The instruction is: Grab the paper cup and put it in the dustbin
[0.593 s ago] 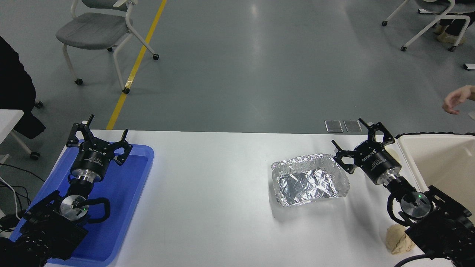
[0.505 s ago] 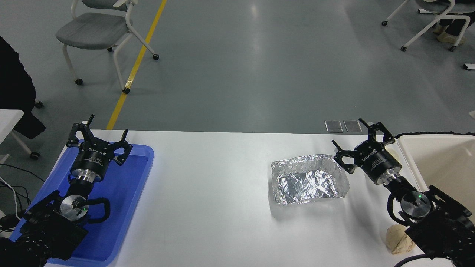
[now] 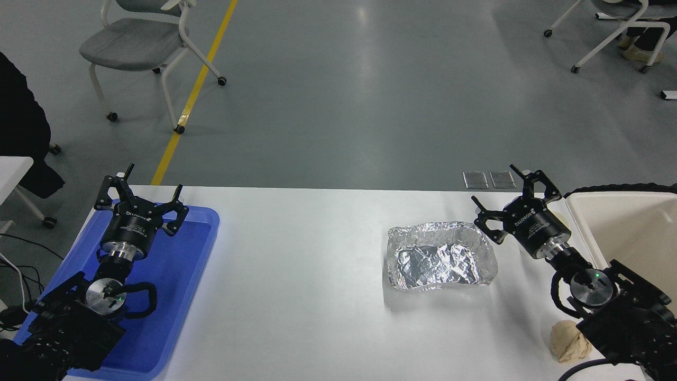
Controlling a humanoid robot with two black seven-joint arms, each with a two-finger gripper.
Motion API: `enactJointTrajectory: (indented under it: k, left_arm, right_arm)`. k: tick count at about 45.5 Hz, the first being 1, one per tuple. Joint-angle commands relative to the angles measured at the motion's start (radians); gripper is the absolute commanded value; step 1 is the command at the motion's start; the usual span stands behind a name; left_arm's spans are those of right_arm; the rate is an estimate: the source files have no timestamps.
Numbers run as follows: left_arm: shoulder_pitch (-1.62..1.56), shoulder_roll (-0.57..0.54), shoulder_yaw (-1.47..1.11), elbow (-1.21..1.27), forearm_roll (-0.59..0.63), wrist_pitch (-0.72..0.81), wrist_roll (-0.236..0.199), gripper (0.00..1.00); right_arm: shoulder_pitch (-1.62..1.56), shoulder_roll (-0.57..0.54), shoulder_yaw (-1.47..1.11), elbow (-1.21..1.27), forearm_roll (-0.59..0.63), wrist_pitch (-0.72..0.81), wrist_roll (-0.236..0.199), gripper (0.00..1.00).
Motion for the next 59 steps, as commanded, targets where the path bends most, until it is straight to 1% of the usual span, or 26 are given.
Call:
enactJointTrajectory:
  k: [1, 7, 11, 18, 20, 21, 27, 33, 42, 47, 54, 59]
  left_arm:
    - [0.000, 0.001, 0.000, 0.000, 0.000, 0.000, 0.000, 1.00]
    - [0.000, 0.000, 0.000, 0.000, 0.000, 0.000, 0.000, 1.00]
    - [0.000, 0.000, 0.000, 0.000, 0.000, 0.000, 0.000, 1.00]
    - [0.000, 0.000, 0.000, 0.000, 0.000, 0.000, 0.000, 1.00]
    - [0.000, 0.000, 0.000, 0.000, 0.000, 0.000, 0.000, 1.00]
    - [0.000, 0.000, 0.000, 0.000, 0.000, 0.000, 0.000, 1.00]
    - [0.001, 0.001, 0.000, 0.000, 0.000, 0.000, 0.000, 1.00]
    - [0.000, 0.001, 0.000, 0.000, 0.000, 0.000, 0.000, 1.00]
    - [0.000, 0.000, 0.000, 0.000, 0.000, 0.000, 0.000, 1.00]
    - [0.000, 0.000, 0.000, 0.000, 0.000, 0.000, 0.000, 1.00]
    - [0.000, 0.000, 0.000, 0.000, 0.000, 0.000, 0.000, 1.00]
    - [0.000, 0.000, -0.001, 0.000, 0.000, 0.000, 0.000, 1.00]
  right_arm:
    - [0.130, -0.057, -0.148, 0.001, -0.024, -0.003, -0.005, 1.00]
    - [0.238, -0.111, -0.315, 0.001, -0.036, -0.004, -0.009, 1.00]
    - [0.313, -0.159, -0.452, 0.013, -0.068, -0.015, -0.011, 1.00]
    - [0.414, -0.307, -0.627, 0.171, -0.119, -0.040, -0.009, 1.00]
    - [0.449, -0.338, -0.677, 0.203, -0.148, -0.040, -0.009, 1.00]
    - [0.492, -0.360, -0.740, 0.228, -0.184, -0.040, -0.009, 1.00]
    - [0.623, -0.419, -0.926, 0.315, -0.306, -0.033, -0.009, 1.00]
    - [0.747, -0.492, -1.075, 0.466, -0.401, -0.030, -0.009, 1.00]
    - [0.959, -0.489, -1.285, 0.592, -0.585, -0.029, -0.009, 1.00]
    - [1.081, -0.441, -1.423, 0.635, -0.657, -0.026, -0.009, 1.00]
    - [1.216, -0.357, -1.659, 0.687, -0.699, -0.026, -0.009, 1.00]
    - [1.310, -0.340, -1.806, 0.779, -0.702, -0.009, -0.009, 1.00]
